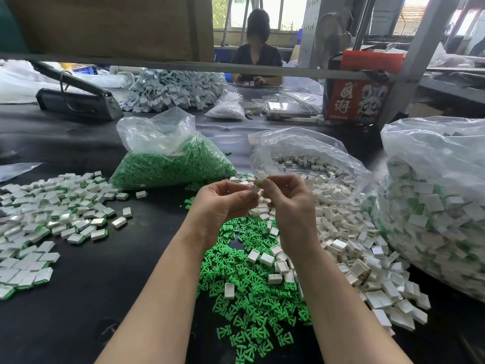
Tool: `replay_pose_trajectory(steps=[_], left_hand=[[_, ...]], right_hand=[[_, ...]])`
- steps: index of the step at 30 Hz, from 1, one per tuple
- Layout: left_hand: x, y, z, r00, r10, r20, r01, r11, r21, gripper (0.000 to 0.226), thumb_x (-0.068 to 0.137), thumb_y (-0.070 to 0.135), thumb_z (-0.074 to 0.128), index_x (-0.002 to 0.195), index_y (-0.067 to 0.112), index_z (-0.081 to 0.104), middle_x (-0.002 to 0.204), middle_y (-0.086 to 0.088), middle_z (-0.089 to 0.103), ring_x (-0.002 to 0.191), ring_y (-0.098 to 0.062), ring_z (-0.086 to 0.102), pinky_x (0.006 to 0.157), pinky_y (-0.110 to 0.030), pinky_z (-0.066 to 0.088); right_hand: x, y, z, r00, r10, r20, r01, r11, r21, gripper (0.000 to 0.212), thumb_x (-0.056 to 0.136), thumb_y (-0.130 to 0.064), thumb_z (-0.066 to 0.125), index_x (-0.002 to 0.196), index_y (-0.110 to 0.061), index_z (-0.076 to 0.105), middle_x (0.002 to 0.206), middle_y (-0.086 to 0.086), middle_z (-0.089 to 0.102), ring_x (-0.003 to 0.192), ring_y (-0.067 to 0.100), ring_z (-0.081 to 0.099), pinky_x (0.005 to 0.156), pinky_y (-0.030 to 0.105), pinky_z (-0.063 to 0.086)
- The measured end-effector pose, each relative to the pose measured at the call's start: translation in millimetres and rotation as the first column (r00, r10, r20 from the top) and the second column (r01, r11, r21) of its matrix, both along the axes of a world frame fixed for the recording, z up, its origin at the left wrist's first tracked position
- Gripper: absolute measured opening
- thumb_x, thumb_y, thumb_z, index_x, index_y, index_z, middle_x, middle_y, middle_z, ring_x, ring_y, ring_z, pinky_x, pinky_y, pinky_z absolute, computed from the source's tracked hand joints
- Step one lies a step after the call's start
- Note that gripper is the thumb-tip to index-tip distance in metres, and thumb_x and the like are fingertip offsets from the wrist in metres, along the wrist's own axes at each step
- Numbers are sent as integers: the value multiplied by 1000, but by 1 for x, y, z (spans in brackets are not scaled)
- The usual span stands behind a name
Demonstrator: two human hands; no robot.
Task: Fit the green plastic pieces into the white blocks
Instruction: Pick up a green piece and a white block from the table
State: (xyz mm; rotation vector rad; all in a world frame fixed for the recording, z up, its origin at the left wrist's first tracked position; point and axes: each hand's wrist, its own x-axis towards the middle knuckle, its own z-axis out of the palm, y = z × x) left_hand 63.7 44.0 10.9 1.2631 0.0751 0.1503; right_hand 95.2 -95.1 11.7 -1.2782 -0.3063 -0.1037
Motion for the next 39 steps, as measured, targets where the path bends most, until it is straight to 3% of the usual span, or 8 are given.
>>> replay_pose_trajectory(steps=[11, 19, 23, 26, 30, 32, 35, 39], left_hand=[[-1, -2, 0, 993, 87, 80, -93, 993, 74, 32, 54, 31, 87, 79, 14, 78, 82, -14, 76, 74, -21, 74, 59, -21, 55], [-2, 0, 0, 985, 113, 134, -136, 974, 178, 21, 65, 19, 84, 83, 10, 77, 78, -13, 75, 70, -21, 73, 58, -19, 52], [1, 0, -1, 982, 119, 145, -146, 970, 194, 20, 64, 23, 84, 81, 14, 79, 78, -12, 75, 70, -19, 72, 60, -20, 52], [3, 2, -4, 985, 117, 127, -144, 961, 237, 12, 73, 15, 82, 83, 12, 77, 75, -9, 75, 68, -16, 71, 59, -18, 51], [5, 5, -7, 997, 39, 66, -60, 928, 369, 6, 89, 16, 69, 89, 12, 66, 71, 1, 71, 63, -8, 63, 55, -16, 46], [4, 4, -8, 999, -45, 26, 28, 888, 458, 15, 97, 21, 58, 85, 12, 60, 65, 3, 65, 56, -4, 56, 50, -12, 40], [2, 0, -10, 992, -125, 6, 107, 872, 478, 28, 104, 19, 43, 79, 13, 55, 63, 4, 55, 52, -3, 49, 50, -11, 37], [4, 2, -13, 989, -150, -4, 138, 901, 412, 28, 104, 19, 42, 79, 18, 56, 66, 6, 47, 61, -7, 43, 60, -19, 37]], right_hand=[[3, -2, -1, 1000, 28, -10, -29, 998, -58, 3, 87, -8, 70, 87, -6, 68, 78, 2, 67, 65, 0, 62, 61, 12, 47], [7, -8, -1, 998, 60, 21, -55, 983, -175, 4, 87, -7, 69, 89, -5, 66, 80, 5, 66, 66, 3, 62, 61, 13, 48], [7, -8, -3, 994, 103, 40, -76, 904, -421, 12, 97, -18, 57, 93, -9, 63, 78, 7, 67, 68, 12, 63, 64, 31, 52], [8, -9, -4, 987, 121, 105, -38, 815, -578, 20, 100, -20, 50, 84, -11, 60, 69, 6, 61, 62, 16, 54, 59, 38, 44], [6, -9, -2, 985, 139, 98, -66, 844, -532, 29, 100, -16, 49, 72, -15, 55, 62, 1, 54, 61, 20, 50, 60, 50, 43], [5, -8, -1, 985, 155, 72, -98, 858, -505, 31, 101, -15, 46, 71, -15, 54, 63, 3, 53, 62, 23, 49, 63, 54, 44], [4, -6, -3, 981, 184, 58, -127, 843, -523, 33, 103, -16, 41, 72, -11, 52, 64, 6, 52, 62, 21, 47, 62, 47, 42], [4, -4, -4, 980, 194, 37, -141, 819, -556, 36, 104, -18, 39, 70, -12, 48, 64, 8, 47, 58, 17, 41, 58, 36, 34]])
